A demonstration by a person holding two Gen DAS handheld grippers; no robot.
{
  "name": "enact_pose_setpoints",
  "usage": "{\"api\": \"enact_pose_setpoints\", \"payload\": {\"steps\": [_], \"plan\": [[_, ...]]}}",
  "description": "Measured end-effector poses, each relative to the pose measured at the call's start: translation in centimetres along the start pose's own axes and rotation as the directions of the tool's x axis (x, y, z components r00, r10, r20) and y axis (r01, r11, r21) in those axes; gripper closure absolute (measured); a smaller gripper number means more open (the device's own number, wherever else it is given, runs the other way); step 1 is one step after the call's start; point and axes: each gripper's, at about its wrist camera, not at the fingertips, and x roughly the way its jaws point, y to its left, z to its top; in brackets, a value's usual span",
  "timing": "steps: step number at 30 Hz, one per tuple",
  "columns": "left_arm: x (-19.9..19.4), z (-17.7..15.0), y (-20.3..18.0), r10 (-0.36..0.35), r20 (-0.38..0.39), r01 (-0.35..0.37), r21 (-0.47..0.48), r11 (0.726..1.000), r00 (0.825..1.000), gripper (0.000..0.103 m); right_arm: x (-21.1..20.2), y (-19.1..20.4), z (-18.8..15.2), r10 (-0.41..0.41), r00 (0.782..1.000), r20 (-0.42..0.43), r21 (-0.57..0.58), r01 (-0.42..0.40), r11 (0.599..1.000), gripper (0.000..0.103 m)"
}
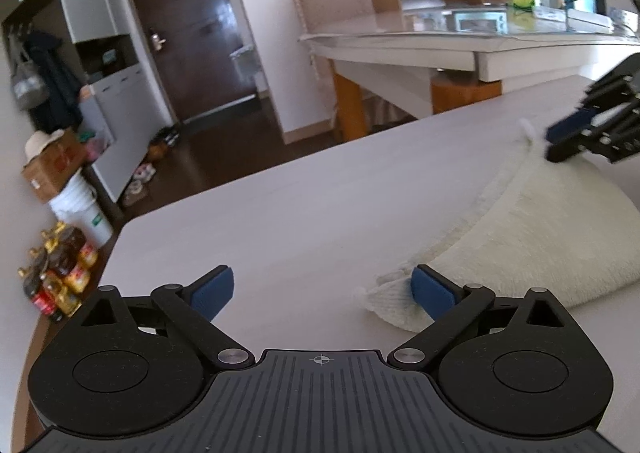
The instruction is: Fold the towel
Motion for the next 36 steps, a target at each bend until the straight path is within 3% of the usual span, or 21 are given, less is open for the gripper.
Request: {"api": "enact_pose_setpoints", "payload": {"steps": [10, 17, 20, 24, 30, 36], "plan": [[0.8, 0.4, 0.7, 0.010, -0.009, -0.010, -0.056, 0.998, 1.000, 0.004, -2.5, 2.1, -2.1, -0.038, 0.999, 0.001, 0.073, 0.037, 0.997, 0.072], [-1.1, 0.3, 0.5, 0.025, 0.015, -0.024, -0.081, 0.996, 1.000, 0.004, -3.6, 2.6, -2.1, -0.063, 0.998, 0.013, 0.093, 0.061, 0.994, 0.072], [-2.8, -0.1, 0.2, 0.027, 0.031, -0.024, -0.081, 0.996, 0.999, 0.004, -5.4, 3.3, -2.7, -0.080, 0.996, 0.047, 0.127, 0.074, 0.989, 0.058], [-5.1, -0.9, -0.7, 0.013, 0.038, -0.009, -0.084, 0.996, 0.999, 0.004, -8.0, 4.9, -4.6, -0.087, 0.994, 0.066, 0.185, 0.074, 0.980, 0.056], [-8.7, -2.2, -2.7, -0.006, 0.048, 0.012, -0.113, 0.993, 0.999, 0.002, -11.3, 7.7, -7.0, -0.134, 0.990, 0.049, 0.234, 0.119, 0.965, 0.044], [-11.9, -3.6, -4.6, -0.004, 0.058, 0.012, -0.141, 0.990, 0.998, 0.000, -14.5, 10.0, -8.1, -0.160, 0.984, 0.076, 0.253, 0.136, 0.958, 0.022]]}}
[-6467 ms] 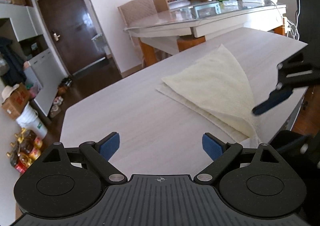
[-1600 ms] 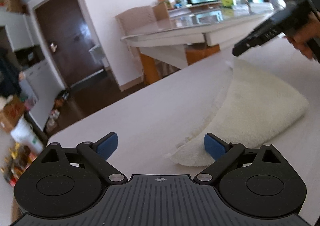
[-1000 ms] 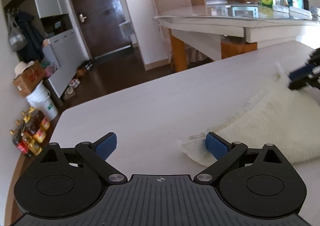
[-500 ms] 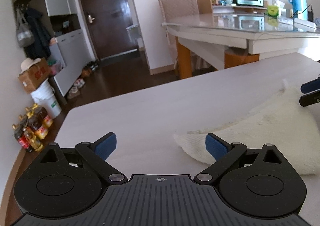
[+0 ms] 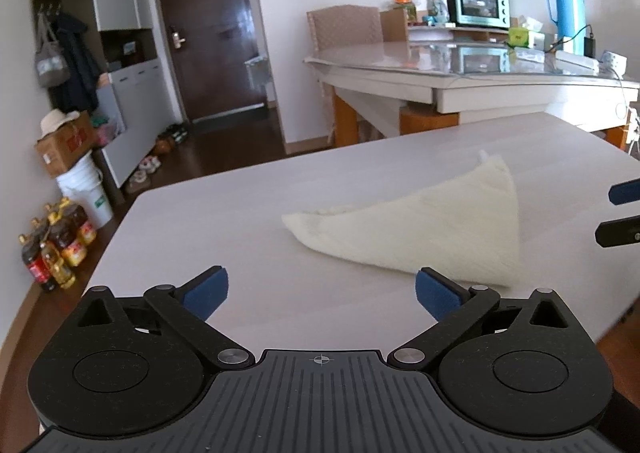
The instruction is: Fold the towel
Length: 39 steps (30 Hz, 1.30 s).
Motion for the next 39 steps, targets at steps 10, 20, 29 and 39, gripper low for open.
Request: {"api": "enact_pose_setpoints", "payload": {"steps": [10, 20, 29, 39], "plan": [[-4.4, -1.8, -1.6, 0.043, -0.020, -0.044, -0.032, 0.999, 0.999, 0.000, -3.4, 2.1, -1.6, 0.017, 1.000, 0.025, -0.036, -0.016, 0.999, 0.001], [-7.6, -2.8, -1.9, 0.017, -0.005, -0.017, -0.087, 0.996, 1.000, 0.000, -7.0, 3.3, -3.0, 0.009, 0.998, 0.059, -0.012, -0.008, 1.000, 0.001], [-8.2, -2.7, -1.6, 0.015, 0.005, -0.015, -0.093, 0.996, 1.000, 0.000, -7.5, 3.4, -3.0, 0.010, 0.998, 0.062, 0.022, -0.011, 1.000, 0.001], [-7.9, -3.3, -2.1, 0.009, -0.001, -0.010, -0.089, 0.996, 1.000, 0.000, -6.3, 3.5, -3.9, 0.004, 0.999, 0.033, 0.036, -0.005, 0.999, 0.001]]}}
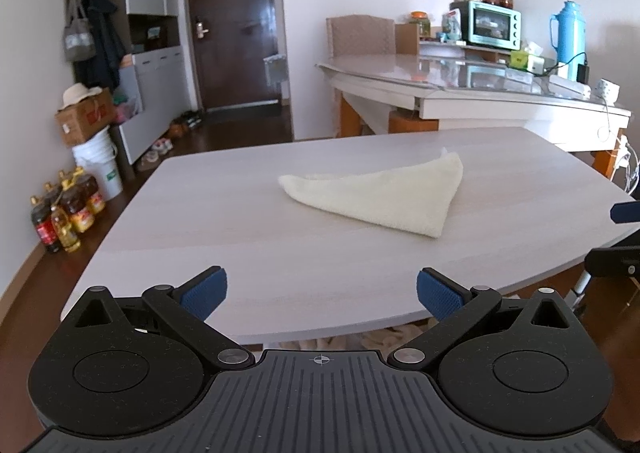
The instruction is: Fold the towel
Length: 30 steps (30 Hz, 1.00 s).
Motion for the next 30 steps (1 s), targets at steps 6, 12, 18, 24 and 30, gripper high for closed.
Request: {"api": "enact_pose_setpoints", "payload": {"steps": [6, 12, 18, 24, 30], "plan": [[0.53, -0.23, -0.27, -0.002, -0.014, 0.002, 0.003, 1.000, 1.000, 0.000, -0.17, -0.03, -0.31, 0.004, 1.000, -0.001, 0.007, -0.004, 1.000, 0.001], [0.55, -0.03, -0.57, -0.008, -0.013, 0.008, 0.007, 1.000, 1.000, 0.000, -0.40, -0.18, -0.13, 0.003, 1.000, 0.002, 0.014, -0.003, 1.000, 0.001], [0.61, 0.03, -0.43, -0.002, -0.017, 0.002, 0.007, 1.000, 1.000, 0.000, -0.37, 0.15, 0.16, 0.005, 1.000, 0.001, 0.004, -0.005, 1.000, 0.001], [0.36, 0.00, -0.19, 0.002, -0.014, -0.002, 0.000, 1.000, 1.000, 0.000, -0.37, 0.34, 0.16, 0.007, 1.000, 0.002, 0.008, -0.007, 1.000, 0.001], [0.39, -0.05, -0.14, 0.006, -0.017, -0.006, 0.003, 1.000, 1.000, 0.000, -0.41, 0.51, 0.15, 0.010, 1.000, 0.004, 0.012, -0.010, 1.000, 0.001]]}}
